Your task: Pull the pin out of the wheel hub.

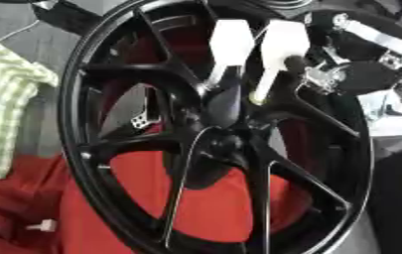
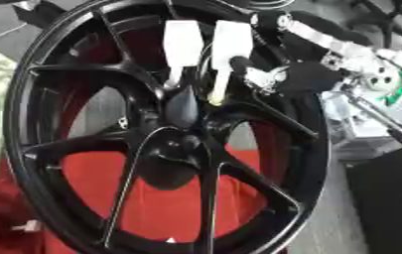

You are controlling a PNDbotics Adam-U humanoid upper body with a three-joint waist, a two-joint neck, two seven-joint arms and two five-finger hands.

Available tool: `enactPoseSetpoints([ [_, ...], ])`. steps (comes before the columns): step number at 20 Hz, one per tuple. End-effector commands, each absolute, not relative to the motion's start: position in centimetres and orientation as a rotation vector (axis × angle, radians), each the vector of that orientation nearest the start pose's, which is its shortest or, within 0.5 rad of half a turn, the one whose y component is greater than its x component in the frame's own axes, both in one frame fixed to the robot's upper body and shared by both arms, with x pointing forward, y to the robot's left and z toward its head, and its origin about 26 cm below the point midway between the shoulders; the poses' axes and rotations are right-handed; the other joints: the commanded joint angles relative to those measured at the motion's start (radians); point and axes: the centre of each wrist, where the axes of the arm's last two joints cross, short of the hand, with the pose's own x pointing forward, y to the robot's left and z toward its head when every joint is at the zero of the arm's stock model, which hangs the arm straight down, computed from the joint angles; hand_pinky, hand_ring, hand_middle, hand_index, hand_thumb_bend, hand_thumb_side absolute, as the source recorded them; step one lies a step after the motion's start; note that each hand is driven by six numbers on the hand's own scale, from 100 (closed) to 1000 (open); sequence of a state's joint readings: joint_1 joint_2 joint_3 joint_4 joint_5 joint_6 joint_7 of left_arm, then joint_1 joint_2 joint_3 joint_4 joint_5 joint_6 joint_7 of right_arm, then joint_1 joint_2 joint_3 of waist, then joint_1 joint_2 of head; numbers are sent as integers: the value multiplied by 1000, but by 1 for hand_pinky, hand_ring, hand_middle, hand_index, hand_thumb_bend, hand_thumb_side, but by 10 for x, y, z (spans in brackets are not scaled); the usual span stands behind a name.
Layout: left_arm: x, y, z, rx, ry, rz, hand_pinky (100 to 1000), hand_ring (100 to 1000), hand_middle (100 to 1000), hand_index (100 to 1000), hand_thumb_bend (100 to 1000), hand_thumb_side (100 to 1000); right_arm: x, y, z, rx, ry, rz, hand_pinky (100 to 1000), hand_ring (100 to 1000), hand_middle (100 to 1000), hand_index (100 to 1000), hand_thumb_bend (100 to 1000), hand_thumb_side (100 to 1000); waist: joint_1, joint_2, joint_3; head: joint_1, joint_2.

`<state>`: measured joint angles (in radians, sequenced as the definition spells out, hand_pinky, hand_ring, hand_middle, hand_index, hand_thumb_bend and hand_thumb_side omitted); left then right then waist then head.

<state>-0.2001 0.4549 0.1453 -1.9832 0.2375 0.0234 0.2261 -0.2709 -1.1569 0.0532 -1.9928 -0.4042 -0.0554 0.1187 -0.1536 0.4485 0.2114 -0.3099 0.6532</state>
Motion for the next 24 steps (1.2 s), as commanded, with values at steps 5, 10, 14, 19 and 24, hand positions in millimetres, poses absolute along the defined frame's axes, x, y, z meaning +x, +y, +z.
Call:
enactPoseSetpoints([
  [5, 283, 328, 201, 311, -2204, 16, 555, 627, 552, 721, 100, 750, 268, -358, 326, -219, -2067, 927, 884, 701, 521, 488, 100, 464, 23, -41, -20, -1, 8],
  [10, 280, 331, 195, 330, -2186, 44, 555, 626, 552, 721, 100, 746, 260, -376, 326, -215, -2079, 803, 887, 700, 522, 487, 100, 471, 50, -55, -63, 35, 23],
  [14, 277, 334, 190, 345, -2170, 78, 555, 625, 550, 720, 100, 744, 253, -394, 312, -287, -2087, 702, 899, 697, 520, 485, 100, 478, 77, -66, -105, 94, 31],
  [19, 276, 336, 187, 359, -2166, 106, 556, 626, 550, 721, 100, 740, 230, -428, 261, -422, -2106, 522, 899, 706, 525, 489, 100, 458, 103, -77, -147, 145, 37],
  [24, 276, 335, 186, 352, -2168, 117, 557, 627, 550, 720, 100, 735, 193, -450, 193, -672, -2028, 344, 899, 717, 541, 497, 100, 424, 124, -87, -167, 167, 40],
])
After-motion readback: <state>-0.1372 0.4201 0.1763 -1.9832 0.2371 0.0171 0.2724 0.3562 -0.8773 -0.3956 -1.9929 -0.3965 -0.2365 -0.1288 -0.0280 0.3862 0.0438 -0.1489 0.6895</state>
